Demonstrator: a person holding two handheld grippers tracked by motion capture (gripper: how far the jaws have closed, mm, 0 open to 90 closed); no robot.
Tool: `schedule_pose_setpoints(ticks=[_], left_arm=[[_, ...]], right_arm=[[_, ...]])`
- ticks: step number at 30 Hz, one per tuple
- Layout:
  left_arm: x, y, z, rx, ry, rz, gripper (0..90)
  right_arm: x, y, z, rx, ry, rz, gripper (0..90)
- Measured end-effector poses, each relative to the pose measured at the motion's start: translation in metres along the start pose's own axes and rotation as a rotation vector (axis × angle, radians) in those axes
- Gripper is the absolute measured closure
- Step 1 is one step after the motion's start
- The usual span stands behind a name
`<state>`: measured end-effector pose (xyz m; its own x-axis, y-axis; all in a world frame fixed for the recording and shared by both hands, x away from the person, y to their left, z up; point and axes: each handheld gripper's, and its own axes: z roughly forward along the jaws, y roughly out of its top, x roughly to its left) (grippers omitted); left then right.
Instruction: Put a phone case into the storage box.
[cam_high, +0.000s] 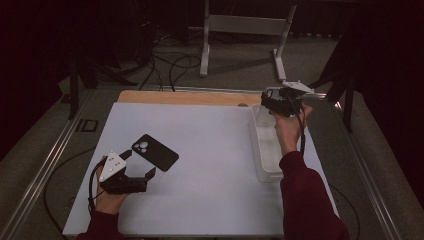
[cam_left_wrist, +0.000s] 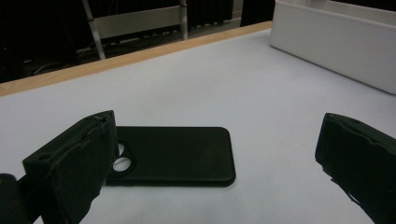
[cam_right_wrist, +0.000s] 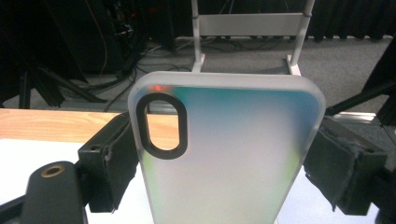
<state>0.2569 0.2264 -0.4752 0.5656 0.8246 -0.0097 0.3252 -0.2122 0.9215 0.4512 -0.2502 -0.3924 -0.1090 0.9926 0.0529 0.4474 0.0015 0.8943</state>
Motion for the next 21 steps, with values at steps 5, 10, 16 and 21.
schedule_pose_setpoints(ticks=[5,10,16,21], left_arm=[[0.001,0.0,-0.001,-0.003,0.0,-0.004,0.0],[0.001,0.0,-0.001,-0.005,-0.002,-0.006,0.0],[0.0,0.0,0.0,-0.003,-0.007,-0.011,0.0],[0.001,-0.001,0.0,-0.004,-0.007,-0.014,0.0]], right_arm=[[0.001,-0.004,0.008,0.018,-0.007,-0.002,16.5],[0.002,-0.006,0.014,0.03,-0.017,-0.007,16.5],[0.004,-0.012,0.025,0.065,-0.019,-0.004,16.5],[0.007,-0.015,0.031,0.08,-0.025,-0.015,16.4]])
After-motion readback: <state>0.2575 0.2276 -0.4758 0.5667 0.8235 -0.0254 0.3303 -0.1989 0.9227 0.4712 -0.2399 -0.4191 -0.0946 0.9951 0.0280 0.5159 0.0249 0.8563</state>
